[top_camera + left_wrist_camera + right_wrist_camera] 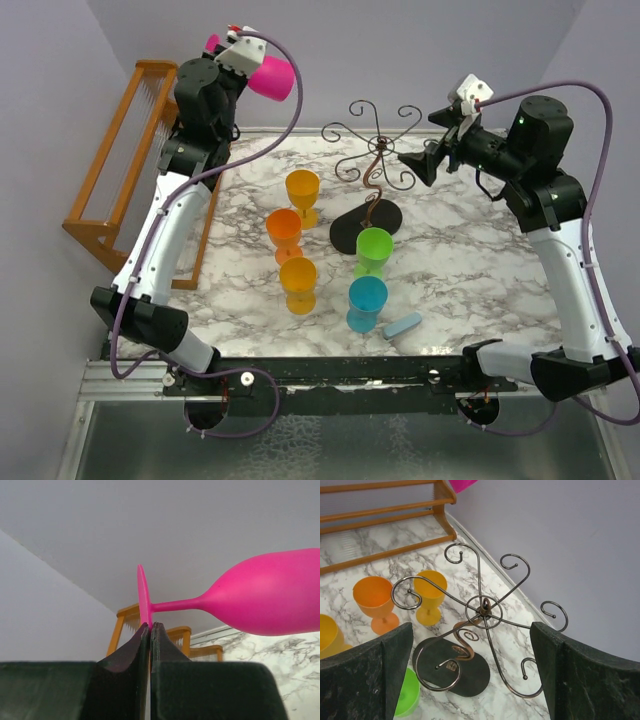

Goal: Place the wine glass upside down on the wine glass rack

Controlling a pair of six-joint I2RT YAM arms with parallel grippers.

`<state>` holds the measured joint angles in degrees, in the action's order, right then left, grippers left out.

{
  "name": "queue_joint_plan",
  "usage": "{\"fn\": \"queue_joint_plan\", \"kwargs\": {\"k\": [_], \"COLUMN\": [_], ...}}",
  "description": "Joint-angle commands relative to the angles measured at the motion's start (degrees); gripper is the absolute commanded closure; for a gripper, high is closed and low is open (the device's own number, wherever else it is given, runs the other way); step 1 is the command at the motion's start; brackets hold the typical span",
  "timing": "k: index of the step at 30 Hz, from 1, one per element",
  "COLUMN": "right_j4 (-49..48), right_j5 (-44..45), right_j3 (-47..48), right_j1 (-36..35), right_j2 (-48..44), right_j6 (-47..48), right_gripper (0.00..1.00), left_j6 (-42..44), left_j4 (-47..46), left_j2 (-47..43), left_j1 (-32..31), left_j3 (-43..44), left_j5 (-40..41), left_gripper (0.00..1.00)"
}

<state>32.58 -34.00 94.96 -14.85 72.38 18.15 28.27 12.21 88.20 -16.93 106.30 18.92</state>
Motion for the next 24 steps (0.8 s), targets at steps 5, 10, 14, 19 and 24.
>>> {"fn": "queue_joint_plan", "kwargs": {"k": [5,10,14,19,24], "right_j4": [0.94,-0.28,-4.21,-7.08,-8.11], "right_j5": [-1.08,0.75,0.32,5.07,11.65], "right_j3": [-4.51,-7.13,-10.99,-12.79,-12.90], "right_j1": [0.00,0.00,0.00,0.00,0.00], "right_j2": [-3.22,-4.40,-4.94,-5.08,-5.61], "right_j6": [1.18,1.07,-2.88,-5.79,-6.72], "right_gripper": [0.00,0.00,0.01,0.00,0.00], "left_j6": [22.71,27.65,33.35,35.98,35.06], "left_j4": [-8.79,-8.97,-8.60,-6.48,1.05], "left_j2": [1.90,4.18,6.54,8.56,11.21], "left_j1": [-6.26,-9.08,-11.58,-14.37,-15.77], "left_j3": [-4.05,-4.30,-4.23,-3.41,-0.15], "left_j5": [4.81,3.03,2.27,1.08,-4.63], "left_gripper": [1.00,1.00,1.00,1.00,1.00]}}
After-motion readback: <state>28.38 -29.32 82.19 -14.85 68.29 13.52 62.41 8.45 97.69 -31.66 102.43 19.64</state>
